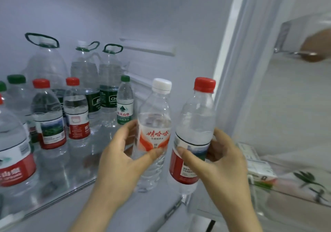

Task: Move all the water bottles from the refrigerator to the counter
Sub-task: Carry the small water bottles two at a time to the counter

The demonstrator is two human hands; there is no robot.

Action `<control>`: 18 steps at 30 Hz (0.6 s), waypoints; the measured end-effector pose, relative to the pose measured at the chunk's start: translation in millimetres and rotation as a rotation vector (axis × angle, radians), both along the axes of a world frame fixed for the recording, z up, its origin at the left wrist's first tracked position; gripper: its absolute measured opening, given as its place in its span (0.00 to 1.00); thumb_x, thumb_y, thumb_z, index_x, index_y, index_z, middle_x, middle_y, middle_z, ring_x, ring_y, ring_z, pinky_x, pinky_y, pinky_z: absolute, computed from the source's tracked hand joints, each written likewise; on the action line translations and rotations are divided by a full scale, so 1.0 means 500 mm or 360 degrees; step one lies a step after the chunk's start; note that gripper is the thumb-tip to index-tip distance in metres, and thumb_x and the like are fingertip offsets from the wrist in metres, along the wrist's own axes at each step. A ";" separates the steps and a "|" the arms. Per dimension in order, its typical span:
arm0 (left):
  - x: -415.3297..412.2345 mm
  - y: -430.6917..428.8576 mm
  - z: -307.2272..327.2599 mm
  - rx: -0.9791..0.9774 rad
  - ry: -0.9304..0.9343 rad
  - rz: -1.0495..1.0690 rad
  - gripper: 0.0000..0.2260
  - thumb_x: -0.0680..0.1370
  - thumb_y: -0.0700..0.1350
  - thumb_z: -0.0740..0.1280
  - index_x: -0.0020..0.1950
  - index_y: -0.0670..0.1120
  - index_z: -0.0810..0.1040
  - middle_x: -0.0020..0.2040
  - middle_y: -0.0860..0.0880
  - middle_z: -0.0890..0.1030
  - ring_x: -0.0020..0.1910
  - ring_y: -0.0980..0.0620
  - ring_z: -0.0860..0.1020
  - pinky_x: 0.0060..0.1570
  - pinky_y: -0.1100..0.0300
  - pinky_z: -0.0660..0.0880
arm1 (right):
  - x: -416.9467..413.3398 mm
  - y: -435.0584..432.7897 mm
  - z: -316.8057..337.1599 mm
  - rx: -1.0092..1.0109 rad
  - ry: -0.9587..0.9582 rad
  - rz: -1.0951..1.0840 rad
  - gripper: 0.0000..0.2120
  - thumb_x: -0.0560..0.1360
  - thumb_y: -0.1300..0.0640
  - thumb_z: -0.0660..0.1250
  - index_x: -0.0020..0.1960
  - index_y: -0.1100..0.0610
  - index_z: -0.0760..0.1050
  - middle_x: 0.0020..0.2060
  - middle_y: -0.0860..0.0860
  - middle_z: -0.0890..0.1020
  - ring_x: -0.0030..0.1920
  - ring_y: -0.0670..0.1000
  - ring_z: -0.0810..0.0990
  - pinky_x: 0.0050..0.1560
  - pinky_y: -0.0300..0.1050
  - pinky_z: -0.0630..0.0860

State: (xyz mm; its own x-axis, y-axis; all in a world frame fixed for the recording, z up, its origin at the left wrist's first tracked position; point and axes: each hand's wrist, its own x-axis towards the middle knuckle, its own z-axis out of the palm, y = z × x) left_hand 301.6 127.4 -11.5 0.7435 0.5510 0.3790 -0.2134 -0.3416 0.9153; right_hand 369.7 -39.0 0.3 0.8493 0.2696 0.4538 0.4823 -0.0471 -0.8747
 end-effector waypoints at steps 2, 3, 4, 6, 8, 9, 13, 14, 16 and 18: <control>0.006 -0.026 0.010 -0.0018 -0.0019 -0.0082 0.35 0.56 0.60 0.76 0.63 0.61 0.73 0.56 0.64 0.81 0.57 0.62 0.79 0.61 0.53 0.75 | -0.016 -0.037 0.013 -0.0012 -0.0043 -0.0075 0.21 0.63 0.57 0.79 0.53 0.43 0.79 0.43 0.40 0.86 0.45 0.41 0.84 0.44 0.39 0.81; 0.008 -0.041 0.016 -0.0031 -0.0030 -0.0133 0.33 0.56 0.60 0.76 0.60 0.63 0.74 0.55 0.65 0.81 0.55 0.63 0.79 0.60 0.55 0.75 | -0.025 -0.056 0.020 -0.0008 -0.0060 -0.0105 0.20 0.63 0.58 0.79 0.52 0.44 0.80 0.42 0.41 0.86 0.44 0.42 0.85 0.45 0.41 0.82; 0.011 -0.058 0.024 -0.0040 -0.0039 -0.0191 0.31 0.56 0.59 0.76 0.58 0.63 0.74 0.54 0.65 0.82 0.54 0.64 0.80 0.59 0.57 0.75 | -0.033 -0.077 0.026 0.0008 -0.0078 -0.0134 0.19 0.63 0.59 0.79 0.51 0.46 0.81 0.42 0.43 0.86 0.44 0.43 0.85 0.45 0.43 0.82; 0.016 -0.096 0.036 -0.0056 -0.0071 -0.0298 0.30 0.57 0.57 0.76 0.57 0.61 0.75 0.52 0.65 0.82 0.51 0.65 0.81 0.54 0.61 0.75 | -0.046 -0.121 0.036 0.0049 -0.0120 -0.0202 0.18 0.63 0.60 0.79 0.50 0.47 0.81 0.41 0.44 0.87 0.43 0.45 0.85 0.44 0.44 0.83; 0.022 -0.137 0.045 -0.0083 -0.0120 -0.0389 0.27 0.58 0.55 0.76 0.56 0.60 0.75 0.51 0.65 0.82 0.50 0.66 0.81 0.50 0.64 0.74 | -0.057 -0.166 0.045 0.0065 -0.0171 -0.0276 0.19 0.62 0.59 0.79 0.51 0.47 0.81 0.41 0.44 0.87 0.43 0.46 0.86 0.44 0.45 0.82; 0.024 -0.160 0.049 -0.0083 -0.0136 -0.0434 0.27 0.58 0.56 0.75 0.56 0.60 0.75 0.51 0.65 0.82 0.50 0.66 0.81 0.50 0.64 0.74 | -0.061 -0.189 0.048 0.0072 -0.0190 -0.0315 0.19 0.62 0.58 0.79 0.51 0.47 0.81 0.42 0.44 0.87 0.43 0.46 0.86 0.45 0.46 0.82; 0.035 -0.264 0.056 -0.0129 -0.0187 -0.0589 0.31 0.58 0.55 0.76 0.60 0.58 0.76 0.52 0.61 0.83 0.51 0.62 0.82 0.52 0.58 0.77 | -0.080 -0.290 0.060 0.0077 -0.0228 -0.0465 0.18 0.63 0.58 0.78 0.49 0.44 0.81 0.41 0.44 0.87 0.43 0.46 0.86 0.45 0.46 0.82; 0.037 -0.291 0.058 -0.0137 -0.0196 -0.0627 0.32 0.58 0.54 0.78 0.61 0.57 0.76 0.52 0.61 0.83 0.51 0.61 0.82 0.53 0.57 0.77 | -0.086 -0.318 0.062 0.0058 -0.0232 -0.0491 0.18 0.63 0.59 0.78 0.50 0.44 0.81 0.41 0.44 0.87 0.43 0.46 0.86 0.46 0.46 0.82; 0.043 -0.351 0.062 -0.0125 -0.0211 -0.0716 0.33 0.58 0.54 0.81 0.61 0.57 0.77 0.52 0.60 0.84 0.51 0.61 0.82 0.54 0.56 0.77 | -0.099 -0.378 0.067 0.0044 -0.0214 -0.0551 0.20 0.64 0.59 0.78 0.52 0.44 0.80 0.42 0.43 0.87 0.44 0.45 0.85 0.45 0.42 0.82; 0.044 -0.412 0.065 -0.0156 -0.0222 -0.0795 0.31 0.57 0.55 0.78 0.60 0.58 0.77 0.52 0.59 0.84 0.51 0.62 0.82 0.52 0.59 0.78 | -0.114 -0.440 0.071 0.0020 -0.0216 -0.0634 0.21 0.63 0.58 0.78 0.52 0.42 0.80 0.41 0.42 0.86 0.43 0.44 0.85 0.43 0.38 0.81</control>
